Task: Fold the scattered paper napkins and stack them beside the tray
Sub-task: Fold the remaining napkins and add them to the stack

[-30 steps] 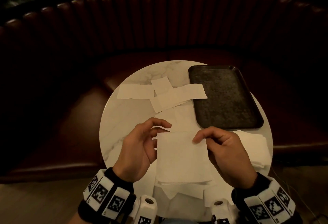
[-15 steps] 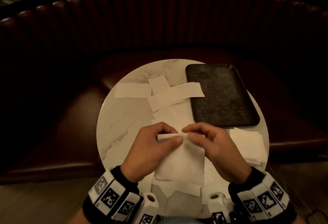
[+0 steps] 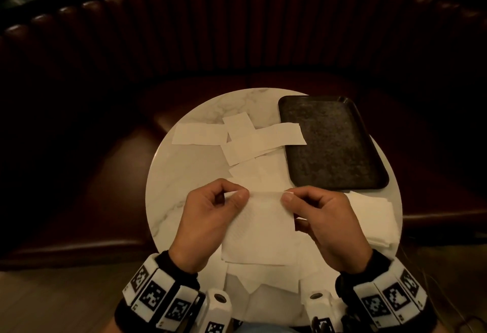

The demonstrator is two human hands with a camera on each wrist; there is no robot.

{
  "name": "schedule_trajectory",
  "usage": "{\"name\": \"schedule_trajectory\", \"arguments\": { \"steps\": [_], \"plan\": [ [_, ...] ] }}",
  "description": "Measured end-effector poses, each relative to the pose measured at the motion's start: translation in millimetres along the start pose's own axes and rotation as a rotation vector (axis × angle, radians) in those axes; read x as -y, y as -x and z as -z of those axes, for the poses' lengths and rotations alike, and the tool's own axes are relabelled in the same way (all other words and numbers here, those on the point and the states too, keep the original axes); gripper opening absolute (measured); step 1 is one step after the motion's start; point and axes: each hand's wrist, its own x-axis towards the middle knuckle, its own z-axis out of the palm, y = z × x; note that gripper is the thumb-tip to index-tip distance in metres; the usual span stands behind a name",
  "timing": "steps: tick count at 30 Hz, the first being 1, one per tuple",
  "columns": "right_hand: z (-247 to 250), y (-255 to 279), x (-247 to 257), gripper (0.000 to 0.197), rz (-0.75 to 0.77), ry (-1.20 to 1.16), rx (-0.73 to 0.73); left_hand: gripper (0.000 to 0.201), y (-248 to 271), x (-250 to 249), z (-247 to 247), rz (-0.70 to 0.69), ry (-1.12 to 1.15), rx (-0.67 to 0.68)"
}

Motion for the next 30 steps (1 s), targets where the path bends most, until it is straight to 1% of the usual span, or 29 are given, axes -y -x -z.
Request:
{"name": "schedule_trajectory", "arguments": {
  "steps": [3, 6, 8, 10, 11, 13, 15, 17, 19, 21, 23, 25, 27, 28, 30],
  "plan": [
    [0.8, 0.7, -2.4, 0.01, -0.005, -0.041, -0.036, 0.023, 0.0, 3.1, -1.8, 0.033, 0.047, -0.018],
    [0.5, 3.1, -9.4, 0.008, -0.028, -0.067, -0.056, 0.015, -1.6, 10.4, -3.3, 0.018, 0.028, -0.028],
    [2.3, 8.0, -15.3, 0.008, -0.081, -0.091, -0.006, 0.014, -2.3, 16.6, -7.1, -0.004, -0.023, -0.022],
    [8.6, 11.5, -24.2, 0.005, -0.097, -0.033, 0.035, 0.015, -2.6, 22.0, -13.5, 0.003, -0.065, 0.001],
    [15.4, 11.3, -28.9, 0.004, -0.09, 0.021, 0.024, 0.014, -2.6, 24.2, -17.5, 0.022, -0.077, 0.027],
    [37.2, 5.7, -37.4, 0.011, -0.061, 0.125, -0.038, 0.01, -6.3, 31.0, -23.8, 0.086, -0.073, 0.08],
    [69.7, -6.8, -44.5, 0.022, -0.034, 0.237, -0.132, 0.009, -17.3, 40.9, -25.6, 0.165, -0.119, 0.086],
    [114.4, -25.5, -54.3, 0.025, -0.039, 0.339, -0.255, 0.008, -37.0, 54.0, -19.1, 0.213, -0.232, 0.08],
    [157.6, -46.5, -66.1, 0.016, -0.081, 0.474, -0.362, 0.007, -64.4, 70.9, -6.4, 0.236, -0.395, 0.093],
    [189.0, -66.3, -78.5, 0.013, -0.158, 0.672, -0.416, 0.011, -96.5, 87.6, 6.3, 0.23, -0.565, 0.109],
    [205.6, -81.6, -88.0, 0.012, -0.216, 0.898, -0.422, 0.014, -131.6, 98.9, 12.1, 0.193, -0.713, 0.116],
    [213.1, -91.9, -97.0, 0.007, -0.234, 1.017, -0.429, 0.018, -166.8, 103.6, 9.0, 0.174, -0.826, 0.129],
    [215.9, -99.6, -109.0, 0.006, -0.247, 1.037, -0.459, 0.022, -201.7, 106.4, 1.2, 0.172, -0.933, 0.134],
    [216.8, -102.1, -115.0, 0.01, -0.261, 1.032, -0.476, 0.023, -219.2, 108.1, -4.4, 0.174, -0.969, 0.14],
    [218.2, -104.5, -127.7, 0.026, -0.3, 1.016, -0.503, 0.023, -251.6, 112.3, -18.2, 0.168, -1.016, 0.162]
  ]
}}
